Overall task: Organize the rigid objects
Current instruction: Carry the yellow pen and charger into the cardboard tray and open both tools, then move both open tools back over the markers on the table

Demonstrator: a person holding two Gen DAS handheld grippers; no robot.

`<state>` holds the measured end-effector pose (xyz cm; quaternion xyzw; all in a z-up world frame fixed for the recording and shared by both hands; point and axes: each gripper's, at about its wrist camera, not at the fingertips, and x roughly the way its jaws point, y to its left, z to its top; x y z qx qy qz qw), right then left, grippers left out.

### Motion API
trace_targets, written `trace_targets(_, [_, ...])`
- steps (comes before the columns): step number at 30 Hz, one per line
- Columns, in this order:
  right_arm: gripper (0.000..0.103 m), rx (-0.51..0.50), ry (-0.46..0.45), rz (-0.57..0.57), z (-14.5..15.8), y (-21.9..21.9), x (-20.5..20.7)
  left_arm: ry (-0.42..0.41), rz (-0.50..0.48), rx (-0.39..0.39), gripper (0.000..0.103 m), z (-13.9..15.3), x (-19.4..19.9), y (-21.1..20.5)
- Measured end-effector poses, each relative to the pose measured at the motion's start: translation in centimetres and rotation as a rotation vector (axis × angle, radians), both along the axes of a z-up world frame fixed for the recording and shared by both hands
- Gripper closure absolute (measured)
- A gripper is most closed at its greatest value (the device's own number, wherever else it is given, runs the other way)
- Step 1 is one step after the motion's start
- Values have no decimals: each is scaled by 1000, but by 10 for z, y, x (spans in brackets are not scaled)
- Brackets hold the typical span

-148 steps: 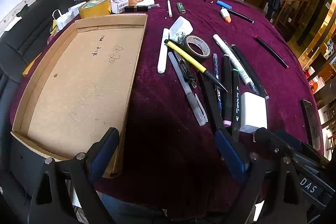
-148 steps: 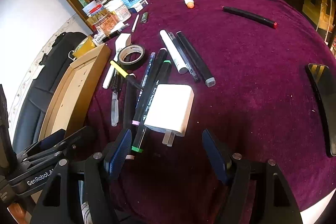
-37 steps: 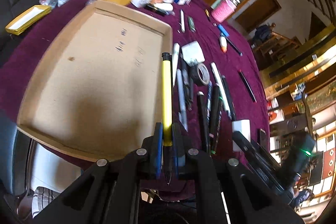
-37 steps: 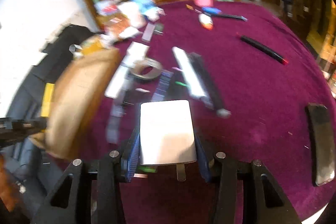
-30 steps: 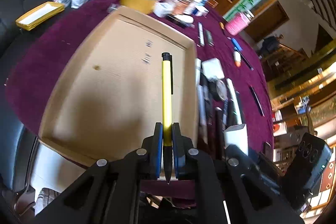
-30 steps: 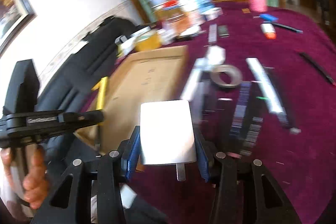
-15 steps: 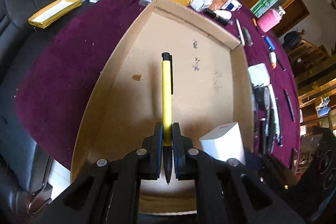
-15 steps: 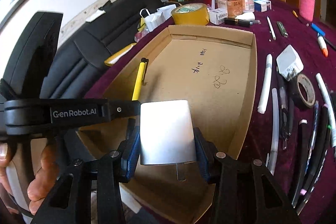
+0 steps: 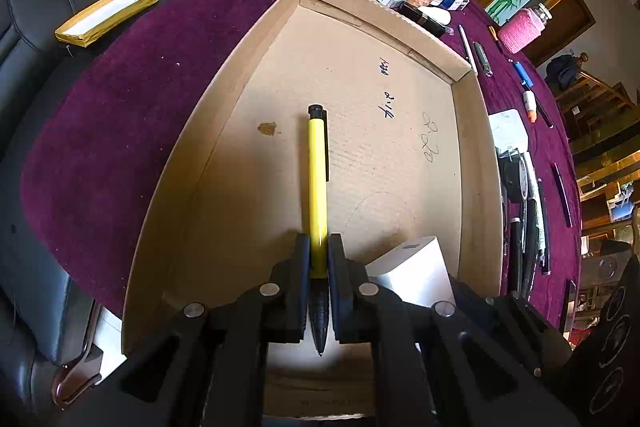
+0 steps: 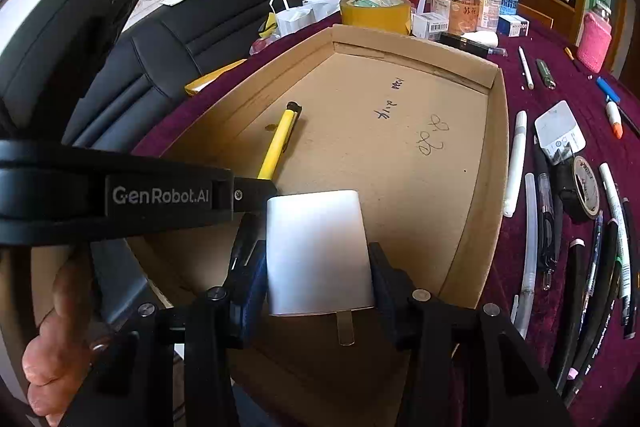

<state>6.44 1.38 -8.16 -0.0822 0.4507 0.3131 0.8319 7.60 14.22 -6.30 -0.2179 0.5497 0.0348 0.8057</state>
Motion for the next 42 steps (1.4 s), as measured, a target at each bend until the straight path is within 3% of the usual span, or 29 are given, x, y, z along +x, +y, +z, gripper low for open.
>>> trace_targets(6, [50, -17, -35, 0, -1, 0, -6, -22, 3, 11, 90, 1, 0, -3])
trace_targets(9, [47, 19, -37, -2, 4, -8, -7, -31, 0, 0, 79, 2, 0, -4])
trace_targets(11, [45, 36, -45, -2, 8, -13, -9, -45, 9, 18, 64, 5, -1, -5])
trace_targets(14, [43, 77, -56, -9, 17, -26, -14, -62, 22, 12, 52, 8, -3, -6])
trace_targets(22, [38, 190, -46, -43, 36, -67, -29, -92, 55, 67, 42, 21, -16, -16])
trace_targets(28, [37, 240, -32, -70, 42, -95, -45, -139, 68, 119, 41, 38, -36, -36])
trace_targets(32, [32, 267, -44, -103, 42, -122, -62, -192, 30, 144, 31, 52, -56, -63])
trace_targets(42, [32, 334, 13, -244, 25, -206, -85, -224, -126, 112, 30, 51, -89, -137])
